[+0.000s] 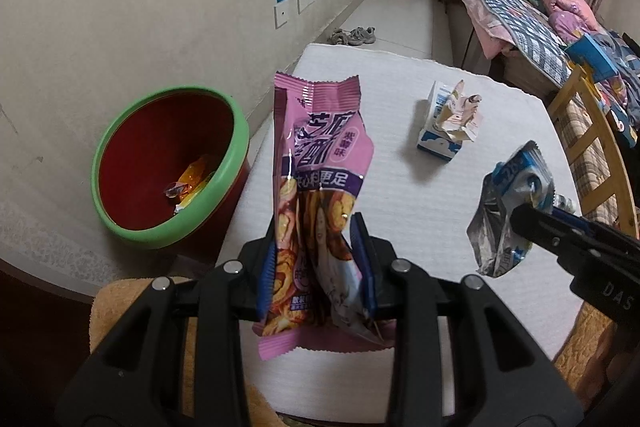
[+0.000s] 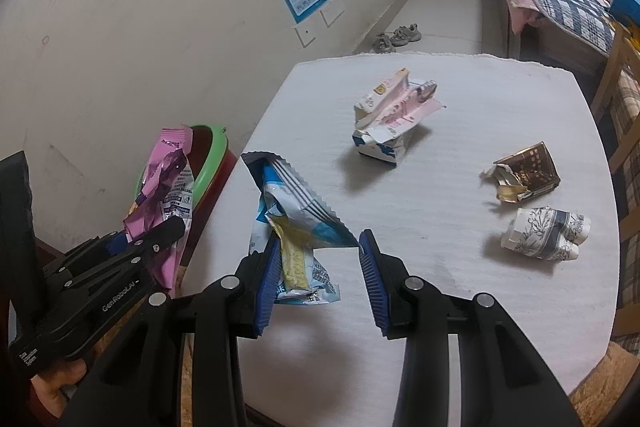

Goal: Collect trash

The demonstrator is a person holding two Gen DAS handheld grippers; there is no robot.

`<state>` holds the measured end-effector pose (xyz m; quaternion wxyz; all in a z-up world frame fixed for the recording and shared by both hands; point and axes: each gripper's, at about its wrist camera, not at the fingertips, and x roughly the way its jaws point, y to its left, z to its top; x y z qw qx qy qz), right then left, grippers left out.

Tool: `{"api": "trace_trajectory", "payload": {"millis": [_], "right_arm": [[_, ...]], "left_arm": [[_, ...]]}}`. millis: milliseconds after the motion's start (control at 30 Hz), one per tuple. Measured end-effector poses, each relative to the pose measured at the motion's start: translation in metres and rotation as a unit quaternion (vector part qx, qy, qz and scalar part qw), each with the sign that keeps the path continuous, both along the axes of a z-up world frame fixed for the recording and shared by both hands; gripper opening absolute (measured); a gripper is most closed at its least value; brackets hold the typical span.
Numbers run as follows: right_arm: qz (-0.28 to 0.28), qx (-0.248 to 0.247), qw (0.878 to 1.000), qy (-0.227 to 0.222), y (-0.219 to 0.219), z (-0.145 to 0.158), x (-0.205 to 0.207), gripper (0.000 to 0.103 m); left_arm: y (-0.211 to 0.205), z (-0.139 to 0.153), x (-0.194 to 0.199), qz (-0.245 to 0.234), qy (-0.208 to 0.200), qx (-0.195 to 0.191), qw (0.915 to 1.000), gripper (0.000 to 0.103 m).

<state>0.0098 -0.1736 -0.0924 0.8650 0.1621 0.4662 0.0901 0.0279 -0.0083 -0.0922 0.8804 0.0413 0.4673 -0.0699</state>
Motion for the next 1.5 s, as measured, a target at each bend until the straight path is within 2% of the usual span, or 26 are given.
{"api": "trace_trajectory", "payload": {"millis": [533,833,1133,1500], "right_arm": [[0.030,-0.019,0.999,0.006,0.029,0.003,0.009,0.038],[0.051,-0.013,0.999,-0.006,0.055,0.010,0.020,0.038],[0.075,-0.018,0.996,-0.042,0.075,0.033,0.030,0.038],[0.082,-0.024,0.996,-0.039,0.086,0.031,0.028,0.038]], "left_arm": [[0.033,-0.005,0.005,0.037,0.003,-0.011,0.9992,0.032],[0.063,-0.011,0.006,0.068,0.006,0.011,0.9976,0.032],[0.096,-0.008,0.008,0.106,0.000,0.029,0.9939,0.032],[0.113,-0.006,0.009,0.124,-0.011,0.024,0.9919,0.032]]}}
